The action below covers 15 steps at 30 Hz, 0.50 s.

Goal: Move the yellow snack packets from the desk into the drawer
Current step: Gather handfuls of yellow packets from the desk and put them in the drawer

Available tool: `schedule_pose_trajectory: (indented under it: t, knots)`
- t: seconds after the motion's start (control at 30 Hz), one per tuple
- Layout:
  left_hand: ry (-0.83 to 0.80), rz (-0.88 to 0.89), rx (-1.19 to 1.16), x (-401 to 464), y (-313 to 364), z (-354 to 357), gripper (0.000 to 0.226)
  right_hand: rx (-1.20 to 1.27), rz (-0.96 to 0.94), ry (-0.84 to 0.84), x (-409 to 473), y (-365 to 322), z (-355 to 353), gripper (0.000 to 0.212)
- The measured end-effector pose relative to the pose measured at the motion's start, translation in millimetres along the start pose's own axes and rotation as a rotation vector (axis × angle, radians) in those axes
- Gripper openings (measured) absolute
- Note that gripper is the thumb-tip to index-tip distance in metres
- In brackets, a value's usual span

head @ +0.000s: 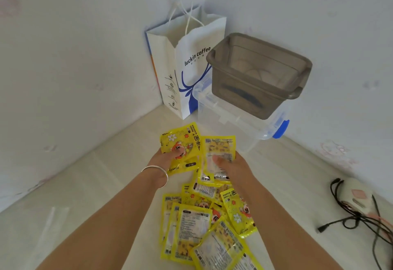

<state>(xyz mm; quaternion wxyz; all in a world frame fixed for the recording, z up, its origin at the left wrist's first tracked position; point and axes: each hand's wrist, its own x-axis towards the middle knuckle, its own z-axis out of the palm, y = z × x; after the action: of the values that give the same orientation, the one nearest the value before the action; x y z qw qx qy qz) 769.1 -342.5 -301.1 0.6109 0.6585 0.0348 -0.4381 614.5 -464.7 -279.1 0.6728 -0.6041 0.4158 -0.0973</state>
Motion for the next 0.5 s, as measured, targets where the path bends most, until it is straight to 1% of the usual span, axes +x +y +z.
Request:
schedule_pose_trajectory:
  t: [0.03,0.07,0.13,0.17,0.2,0.27,0.3,0.37,0.4,0.47,0.5]
  knots:
    - [-0.007,-0.011,-0.010,-9,-1,5,0.015,0.080,0.001,0.026,-5,3,-5,0.023]
    - [0.005,-0.019,-0.004,-15,-3,11,0.025,0.173,0.007,0.054,-12,4,-10,0.027]
    - [0.009,-0.022,0.031,-26,-8,22,0.059,0.340,0.020,0.112,-26,6,-19,0.031]
    - [0.001,-0.019,0.076,-32,-12,28,0.067,0.411,0.035,0.134,-34,7,-24,0.032]
    - [-0.023,0.003,0.114,-43,-13,35,0.065,0.481,0.053,0.153,-42,10,-30,0.034]
    - [-0.067,0.031,0.169,-65,-17,49,0.050,0.590,0.083,0.196,-62,15,-42,0.036]
    - [-0.084,0.036,0.186,-72,-21,55,0.054,0.629,0.090,0.224,-73,18,-49,0.034]
    - [-0.149,-0.004,0.202,-87,-31,71,0.084,0.701,0.092,0.299,-100,26,-62,0.021]
    - [-0.184,-0.031,0.200,-95,-39,80,0.092,0.731,0.087,0.347,-116,32,-70,0.016]
    - [-0.278,-0.054,0.179,-104,-60,98,0.094,0.780,0.066,0.434,-149,48,-88,0.014]
    - [-0.332,-0.074,0.175,-103,-74,107,0.099,0.804,0.055,0.474,-166,56,-96,0.017]
